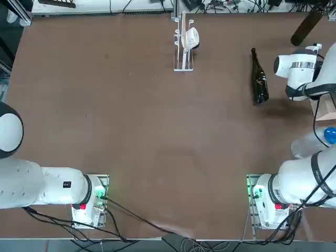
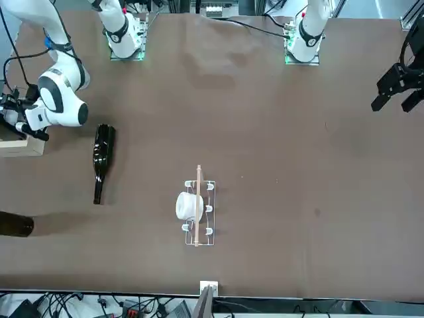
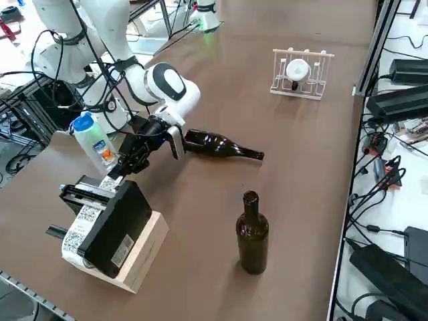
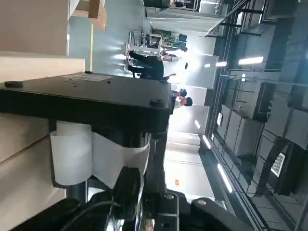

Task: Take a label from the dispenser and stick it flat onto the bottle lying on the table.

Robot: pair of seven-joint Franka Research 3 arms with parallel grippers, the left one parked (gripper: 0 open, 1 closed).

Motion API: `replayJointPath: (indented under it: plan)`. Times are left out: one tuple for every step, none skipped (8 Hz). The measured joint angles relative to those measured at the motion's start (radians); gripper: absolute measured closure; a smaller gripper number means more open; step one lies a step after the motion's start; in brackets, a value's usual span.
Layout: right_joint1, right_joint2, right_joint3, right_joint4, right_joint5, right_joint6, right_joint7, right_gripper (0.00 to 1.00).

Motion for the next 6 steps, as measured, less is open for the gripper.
replayJointPath:
  plan:
    - [0.000, 0.000, 0.000, 0.000, 0.000, 0.000, 0.000, 0.93]
    - [0.000, 0.000, 0.000, 0.001, 0.000, 0.000, 0.000, 0.98]
    - [0.000, 0.000, 0.000, 0.002, 0.000, 0.000, 0.000, 0.99]
    - [0.000, 0.000, 0.000, 0.003, 0.000, -0.001, 0.000, 0.99]
    - [0.000, 0.000, 0.000, 0.005, 0.000, -0.003, 0.000, 0.99]
    - [0.000, 0.000, 0.000, 0.008, 0.000, -0.004, 0.000, 0.99]
